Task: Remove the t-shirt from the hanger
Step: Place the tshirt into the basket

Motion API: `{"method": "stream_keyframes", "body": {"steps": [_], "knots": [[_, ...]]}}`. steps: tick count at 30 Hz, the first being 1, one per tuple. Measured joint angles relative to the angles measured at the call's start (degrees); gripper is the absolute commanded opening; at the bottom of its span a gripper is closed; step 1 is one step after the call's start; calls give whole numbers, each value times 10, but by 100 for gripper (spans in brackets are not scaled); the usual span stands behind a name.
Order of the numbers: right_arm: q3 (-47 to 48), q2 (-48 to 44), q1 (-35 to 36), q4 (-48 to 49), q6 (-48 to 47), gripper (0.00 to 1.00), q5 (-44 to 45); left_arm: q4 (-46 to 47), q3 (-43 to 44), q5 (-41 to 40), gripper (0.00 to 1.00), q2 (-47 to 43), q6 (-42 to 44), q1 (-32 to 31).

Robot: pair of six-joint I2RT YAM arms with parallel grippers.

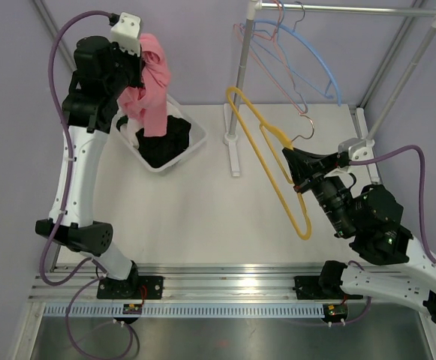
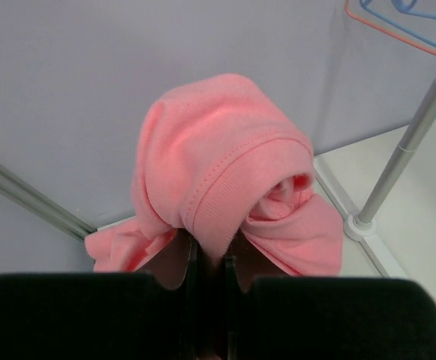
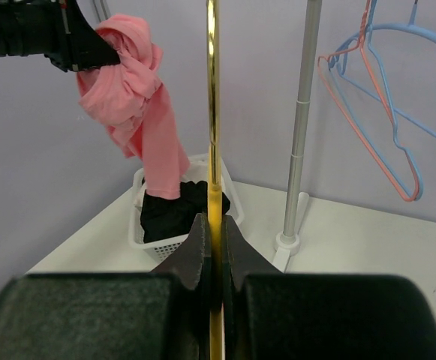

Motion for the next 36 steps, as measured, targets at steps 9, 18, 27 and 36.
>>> {"method": "stream_keyframes", "body": {"steps": [9, 18, 27, 36], "knots": [[0, 3, 0, 0, 0, 0, -2, -1, -5, 40, 0, 70, -34, 40], [0, -5, 0, 0, 0, 0, -2, 24, -72, 107, 0, 70, -57, 47], [0, -8, 0, -2, 0, 0, -3, 44, -203, 138, 0, 82, -54, 37], [0, -8, 0, -3, 0, 0, -3, 82, -197, 128, 0, 259, -26, 30]]}}
